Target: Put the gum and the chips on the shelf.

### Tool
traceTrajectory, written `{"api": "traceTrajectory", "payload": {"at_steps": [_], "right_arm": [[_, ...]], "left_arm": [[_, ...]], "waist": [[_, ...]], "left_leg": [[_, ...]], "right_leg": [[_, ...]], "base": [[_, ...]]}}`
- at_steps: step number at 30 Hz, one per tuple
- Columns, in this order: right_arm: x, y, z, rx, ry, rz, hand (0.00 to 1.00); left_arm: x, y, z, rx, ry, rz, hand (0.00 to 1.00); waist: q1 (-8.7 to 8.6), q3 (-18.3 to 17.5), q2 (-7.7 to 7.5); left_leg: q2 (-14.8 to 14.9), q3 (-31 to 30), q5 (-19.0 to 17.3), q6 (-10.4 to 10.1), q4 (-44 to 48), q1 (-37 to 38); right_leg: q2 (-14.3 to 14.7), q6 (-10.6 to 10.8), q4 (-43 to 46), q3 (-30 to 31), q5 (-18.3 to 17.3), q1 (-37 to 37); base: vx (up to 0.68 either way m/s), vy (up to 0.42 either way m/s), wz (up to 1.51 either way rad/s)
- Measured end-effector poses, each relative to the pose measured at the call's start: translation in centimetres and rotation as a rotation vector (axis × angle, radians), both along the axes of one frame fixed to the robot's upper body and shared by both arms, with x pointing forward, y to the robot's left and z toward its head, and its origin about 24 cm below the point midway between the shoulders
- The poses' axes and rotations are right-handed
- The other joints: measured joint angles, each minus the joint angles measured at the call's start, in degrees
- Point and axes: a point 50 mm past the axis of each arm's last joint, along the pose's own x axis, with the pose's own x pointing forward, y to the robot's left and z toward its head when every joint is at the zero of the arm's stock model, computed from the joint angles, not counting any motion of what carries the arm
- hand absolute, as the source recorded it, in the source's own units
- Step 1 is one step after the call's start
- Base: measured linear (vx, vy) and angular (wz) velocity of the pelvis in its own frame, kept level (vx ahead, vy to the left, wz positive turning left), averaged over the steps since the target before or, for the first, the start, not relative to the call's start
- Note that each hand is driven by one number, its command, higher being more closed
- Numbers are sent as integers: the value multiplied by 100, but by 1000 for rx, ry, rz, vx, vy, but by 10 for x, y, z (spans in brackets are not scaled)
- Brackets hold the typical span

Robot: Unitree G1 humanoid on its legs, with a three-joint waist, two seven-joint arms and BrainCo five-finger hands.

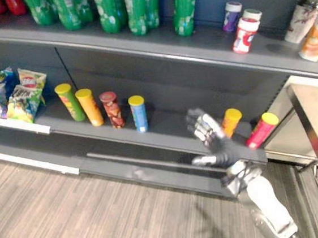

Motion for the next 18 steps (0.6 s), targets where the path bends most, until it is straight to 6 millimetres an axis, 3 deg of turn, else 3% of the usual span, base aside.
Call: {"api": "traceTrajectory", "payload": {"at_steps": [2, 3, 8, 12, 18], "right_arm": [[-7, -1, -34, -52, 152, 13, 0], [-9, -2, -42, -64, 184, 10, 0], [-30, -23, -114, -218, 486, -89, 0], [-48, -51, -158, -325, 691, -214, 0], [-86, -95, -206, -401, 1000, -415, 0]], "left_arm": [[1, 0, 0, 2, -3, -9, 0], [1, 0, 0, 4, -1, -16, 0], [0, -3, -1, -4, 0, 5, 0], [0, -6, -2, -14, -2, 13, 0], [2, -13, -3, -36, -7, -3, 0]], "waist": [[7, -2, 9], [7, -4, 12], [0, -18, 78], [-6, -70, 175], [-9, -94, 328]], "left_leg": [[-9, 6, -16, 23, 0, -2], [-11, 8, -19, 24, 0, -2], [-18, 43, -47, 13, 0, 3], [-32, 36, -63, -7, 0, 13], [-60, -3, -110, -15, 0, 114]], "right_leg": [[-8, 0, -3, 4, 0, -2], [-9, 0, -4, 6, 0, -2], [-9, -1, -5, 53, -1, -3], [-19, 25, -4, 53, -19, 11], [-40, 53, 4, -11, -74, 116]], "base": [[0, 0, 0], [0, 0, 0], [40, 2, -4], [48, 0, 1], [30, 2, 3]]}}
